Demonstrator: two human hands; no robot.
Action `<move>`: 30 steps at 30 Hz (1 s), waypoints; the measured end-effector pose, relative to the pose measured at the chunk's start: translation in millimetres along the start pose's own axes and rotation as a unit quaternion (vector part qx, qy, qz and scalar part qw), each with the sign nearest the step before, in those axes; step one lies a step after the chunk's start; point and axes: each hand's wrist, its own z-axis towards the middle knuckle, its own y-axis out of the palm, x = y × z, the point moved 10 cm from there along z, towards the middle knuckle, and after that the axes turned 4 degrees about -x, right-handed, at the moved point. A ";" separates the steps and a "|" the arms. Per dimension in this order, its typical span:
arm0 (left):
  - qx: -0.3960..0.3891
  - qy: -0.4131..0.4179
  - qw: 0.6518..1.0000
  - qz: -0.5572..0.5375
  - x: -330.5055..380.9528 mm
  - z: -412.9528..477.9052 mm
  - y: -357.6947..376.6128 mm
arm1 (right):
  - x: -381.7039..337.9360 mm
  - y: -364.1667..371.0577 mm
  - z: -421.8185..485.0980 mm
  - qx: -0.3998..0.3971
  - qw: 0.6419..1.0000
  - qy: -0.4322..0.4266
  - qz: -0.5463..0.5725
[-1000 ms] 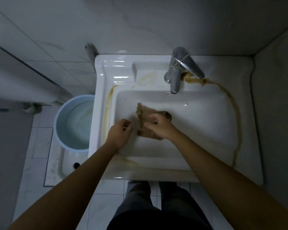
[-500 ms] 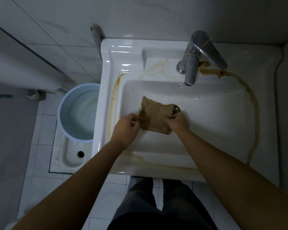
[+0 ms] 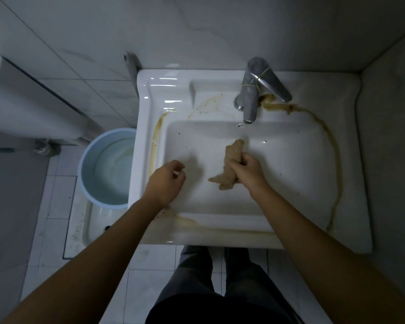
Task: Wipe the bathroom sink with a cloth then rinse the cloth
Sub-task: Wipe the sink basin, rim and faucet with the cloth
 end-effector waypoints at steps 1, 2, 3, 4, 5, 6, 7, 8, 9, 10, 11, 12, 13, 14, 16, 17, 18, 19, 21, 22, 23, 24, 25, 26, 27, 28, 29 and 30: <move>0.008 0.008 1.000 0.011 3.2 -2.9 -9.5 | -8.4 -3.6 -9.4 0.002 1.000 -0.010 0.000; 0.021 0.017 0.999 0.025 5.8 -6.2 -20.9 | -16.6 -7.0 -17.9 0.006 1.000 -0.019 -0.001; 0.040 0.024 0.998 0.043 8.0 -9.8 -34.0 | -25.8 -11.0 -25.3 0.014 0.999 -0.029 -0.007; 0.065 0.033 0.995 0.065 9.7 -13.4 -48.9 | -36.7 -14.5 -31.9 0.023 0.999 -0.043 -0.014; 0.091 0.041 0.991 0.086 10.7 -17.1 -64.2 | -47.8 -16.5 -37.1 0.028 0.998 -0.057 -0.020; 0.116 0.052 0.986 0.107 10.9 -20.6 -78.5 | -59.1 -17.0 -40.8 0.030 0.997 -0.071 -0.026; 0.135 0.062 0.981 0.127 9.8 -22.9 -90.4 | -69.9 -15.9 -43.6 0.029 0.996 -0.084 -0.033; 0.146 0.070 0.976 0.147 7.4 -23.7 -99.5 | -78.7 -13.7 -45.2 0.027 0.994 -0.093 -0.041; 0.150 0.074 0.972 0.167 3.3 -22.6 -106.0 | -84.7 -10.9 -45.3 0.028 0.994 -0.098 -0.051; 0.151 0.076 0.968 0.185 -1.5 -20.5 -109.9 | -89.4 -7.8 -44.7 0.031 0.992 -0.101 -0.064; 0.149 0.075 0.966 0.198 -7.1 -17.8 -111.3 | -92.5 -4.5 -43.9 0.037 0.991 -0.104 -0.081; 0.145 0.073 0.965 0.208 -12.8 -14.9 -109.8 | -94.5 -0.6 -42.9 0.041 0.989 -0.106 -0.098; 0.138 0.073 0.965 0.212 -18.2 -12.1 -105.6 | -95.2 3.4 -41.5 0.044 0.987 -0.106 -0.110; 0.127 0.076 0.966 0.210 -23.3 -10.0 -99.3 | -95.9 7.5 -40.8 0.046 0.986 -0.105 -0.117; 0.113 0.090 0.969 0.199 -31.8 -8.8 -84.6 | -99.9 12.5 -39.2 0.058 0.985 -0.110 -0.123; 0.116 0.098 0.970 0.192 -35.0 -9.5 -78.6 | -104.2 13.1 -39.0 0.071 0.982 -0.119 -0.125; 0.124 0.105 0.970 0.181 -37.6 -10.8 -74.1 | -110.7 12.5 -38.8 0.090 0.979 -0.132 -0.129; 0.134 0.110 0.970 0.169 -40.0 -12.1 -70.8 | -119.2 11.2 -39.4 0.114 0.972 -0.150 -0.140; 0.141 0.111 0.972 0.150 -44.4 -13.4 -64.2 | -140.6 8.8 -40.9 0.167 0.951 -0.198 -0.171; 0.137 0.110 0.974 0.145 -46.8 -13.7 -60.3 | -152.1 9.7 -41.2 0.188 0.939 -0.225 -0.183; 0.134 0.108 0.975 0.141 -49.1 -13.8 -57.4 | -163.4 12.7 -41.1 0.202 0.927 -0.251 -0.192; 0.134 0.109 0.975 0.136 -51.1 -13.7 -55.9 | -174.5 17.1 -39.8 0.212 0.916 -0.278 -0.195; 0.136 0.109 0.976 0.129 -52.7 -13.2 -55.5 | -184.0 21.6 -36.4 0.219 0.907 -0.304 -0.192; 0.138 0.109 0.977 0.122 -54.6 -12.4 -55.5 | -191.1 27.1 -30.9 0.222 0.901 -0.321 -0.188; 0.139 0.109 0.978 0.115 -56.1 -11.6 -55.7 | -195.4 34.3 -22.1 0.218 0.899 -0.326 -0.197; 0.140 0.108 0.978 0.112 -57.4 -11.0 -55.7 | -196.2 44.3 -10.5 0.202 0.897 -0.320 -0.227; 0.142 0.108 0.978 0.110 -58.6 -10.5 -55.7 | -192.9 57.2 2.7 0.174 0.894 -0.307 -0.275; 0.145 0.109 0.977 0.109 -59.3 -10.2 -55.9 | -185.3 71.3 15.4 0.135 0.890 -0.292 -0.324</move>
